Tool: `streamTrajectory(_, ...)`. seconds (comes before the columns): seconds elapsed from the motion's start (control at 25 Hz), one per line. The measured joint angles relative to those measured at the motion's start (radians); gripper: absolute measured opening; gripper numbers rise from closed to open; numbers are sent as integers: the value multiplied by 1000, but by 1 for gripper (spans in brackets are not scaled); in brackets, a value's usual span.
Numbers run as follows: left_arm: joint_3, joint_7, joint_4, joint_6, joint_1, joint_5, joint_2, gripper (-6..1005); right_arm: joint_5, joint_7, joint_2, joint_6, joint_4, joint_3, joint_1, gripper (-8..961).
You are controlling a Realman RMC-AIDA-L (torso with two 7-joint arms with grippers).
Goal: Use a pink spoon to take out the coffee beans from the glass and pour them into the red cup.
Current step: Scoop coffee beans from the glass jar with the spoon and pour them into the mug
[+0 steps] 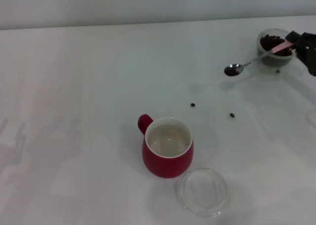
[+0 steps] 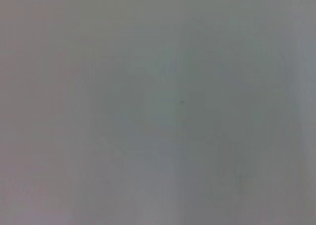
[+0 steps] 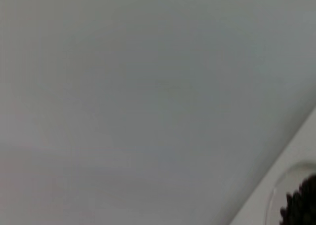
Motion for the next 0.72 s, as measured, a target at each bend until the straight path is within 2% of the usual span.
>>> streamTrajectory(0.72,0,0,-1,11,2,0,-2,397,-1,5,20,104,6,-69,13,163)
